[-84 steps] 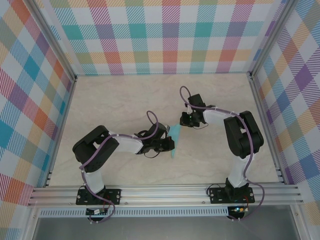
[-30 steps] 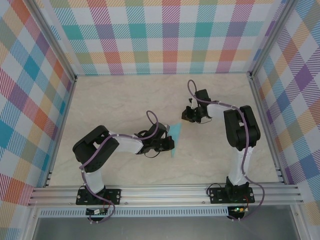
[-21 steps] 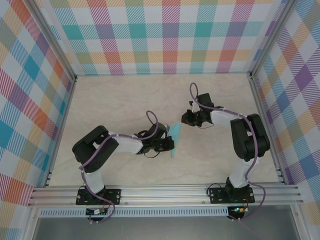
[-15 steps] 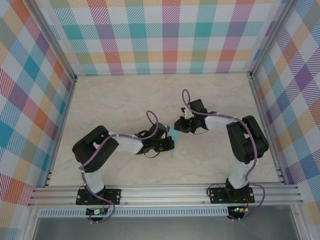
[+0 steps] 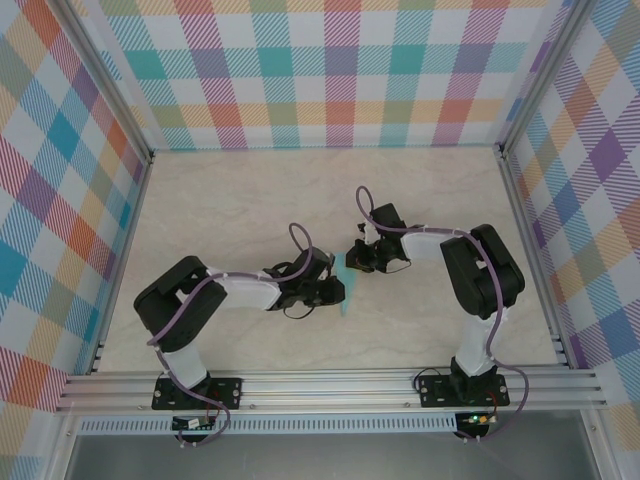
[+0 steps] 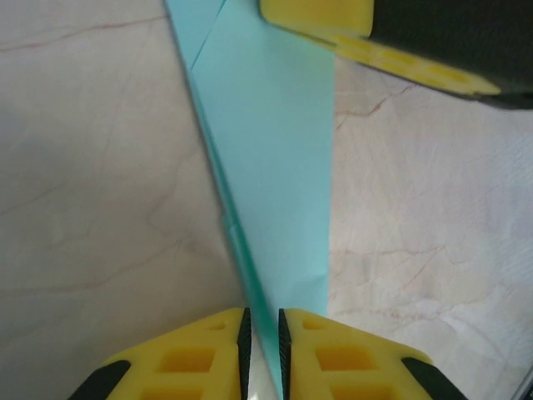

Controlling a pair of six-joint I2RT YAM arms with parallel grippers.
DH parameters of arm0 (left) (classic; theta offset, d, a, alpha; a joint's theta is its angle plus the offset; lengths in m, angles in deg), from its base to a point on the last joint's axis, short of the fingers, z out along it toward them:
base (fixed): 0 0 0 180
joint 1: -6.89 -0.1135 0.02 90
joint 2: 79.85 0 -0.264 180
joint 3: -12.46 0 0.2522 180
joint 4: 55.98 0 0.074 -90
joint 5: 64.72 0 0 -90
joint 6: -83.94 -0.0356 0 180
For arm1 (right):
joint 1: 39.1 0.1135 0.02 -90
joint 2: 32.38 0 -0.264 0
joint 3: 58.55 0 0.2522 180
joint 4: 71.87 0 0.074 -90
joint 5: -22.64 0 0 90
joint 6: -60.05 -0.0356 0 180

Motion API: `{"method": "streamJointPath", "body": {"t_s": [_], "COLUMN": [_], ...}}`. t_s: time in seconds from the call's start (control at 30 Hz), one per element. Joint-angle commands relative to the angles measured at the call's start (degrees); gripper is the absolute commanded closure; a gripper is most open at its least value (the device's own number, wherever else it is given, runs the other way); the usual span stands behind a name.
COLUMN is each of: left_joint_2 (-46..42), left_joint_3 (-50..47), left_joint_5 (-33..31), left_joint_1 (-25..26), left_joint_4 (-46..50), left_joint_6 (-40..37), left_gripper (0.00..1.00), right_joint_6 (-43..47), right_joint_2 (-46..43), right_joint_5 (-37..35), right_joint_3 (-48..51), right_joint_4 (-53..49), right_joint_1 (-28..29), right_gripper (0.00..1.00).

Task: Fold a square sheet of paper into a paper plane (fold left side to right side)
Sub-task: Fold the wing for the fifth time at the center of the table.

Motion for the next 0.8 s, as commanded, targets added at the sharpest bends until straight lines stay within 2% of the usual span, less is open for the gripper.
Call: {"method": "streamJointPath", "body": {"t_s": [0.0, 0.17, 0.37, 0.5, 0.77], "left_joint_2": [-4.5, -6.4, -7.8, -4.3, 1.6], "left_joint_3": [-1.8, -0.9, 1.0, 2.6, 3.1], "left_joint_5": [0.3, 3.6, 2.1, 5.7, 7.4], "left_joint_1": [0.9, 2.3, 2.5, 2.6, 2.6], "left_joint_4": [1.0, -1.6, -1.1, -2.1, -6.5], "left_joint_6": [-2.1, -2.4, -1.0, -0.6, 0.5], "left_gripper": [0.8, 0.8, 0.79, 0.79, 0.79], "right_joint_6": [0.6, 0.6, 0.6, 0.8, 1.4], "right_joint_2": [1.7, 1.6, 1.7, 1.7, 1.4], "right_joint_5": [-3.4, -3.1, -3.2, -3.3, -4.3], "right_joint_3": [0.0, 0.1, -0.1, -0.1, -0.5], "right_joint_4": [-2.8, -2.6, -2.8, -3.0, -4.4], "right_joint_1": [-0.1, -0.1, 0.0, 0.2, 0.3], "right_gripper": [0.9, 0.9, 0.9, 0.9, 0.9]}}
